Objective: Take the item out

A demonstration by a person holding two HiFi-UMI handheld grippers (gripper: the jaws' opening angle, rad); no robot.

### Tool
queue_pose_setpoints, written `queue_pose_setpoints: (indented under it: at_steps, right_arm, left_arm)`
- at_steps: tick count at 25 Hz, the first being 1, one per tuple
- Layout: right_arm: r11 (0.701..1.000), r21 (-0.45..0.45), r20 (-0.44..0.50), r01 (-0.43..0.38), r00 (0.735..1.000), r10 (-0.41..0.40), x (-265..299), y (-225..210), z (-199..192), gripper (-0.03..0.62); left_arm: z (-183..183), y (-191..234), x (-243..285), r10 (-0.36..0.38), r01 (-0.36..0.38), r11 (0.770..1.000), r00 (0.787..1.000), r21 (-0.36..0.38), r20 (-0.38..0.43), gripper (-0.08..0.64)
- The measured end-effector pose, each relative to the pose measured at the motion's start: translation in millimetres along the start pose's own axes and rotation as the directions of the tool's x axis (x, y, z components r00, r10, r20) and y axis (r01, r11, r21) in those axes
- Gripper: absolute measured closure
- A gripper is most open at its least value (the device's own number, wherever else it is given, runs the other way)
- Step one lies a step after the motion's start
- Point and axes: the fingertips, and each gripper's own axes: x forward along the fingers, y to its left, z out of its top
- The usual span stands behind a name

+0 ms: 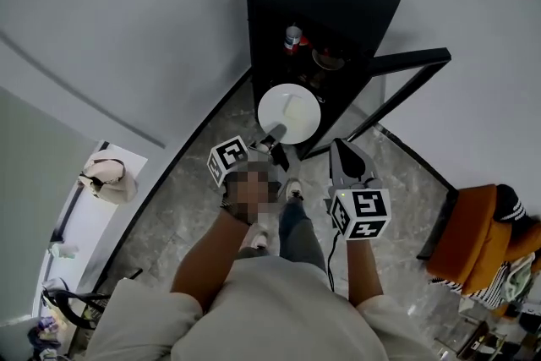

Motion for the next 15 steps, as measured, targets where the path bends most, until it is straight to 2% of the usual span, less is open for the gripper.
queue_pose_setpoints:
  at_steps: [8, 15]
  right_arm:
    - [0.999, 0.004, 0.057, 0.046, 0.997, -0.046, -37.9, 11.5, 18.6, 0.584]
    - [0.997, 0.011, 0.088, 0.073, 0.993, -0.074, -61.4, 20.5, 24.5, 0.584]
  left_arm:
    - [-28.9, -35.5, -49.5, 0.014, -0.014, 1.000, 1.000, 0.022, 0.002, 0.541]
    - [-57.8, -44.6, -99.2, 0.039, -0.038, 0.998, 0.999, 0.040, -0.031, 0.540]
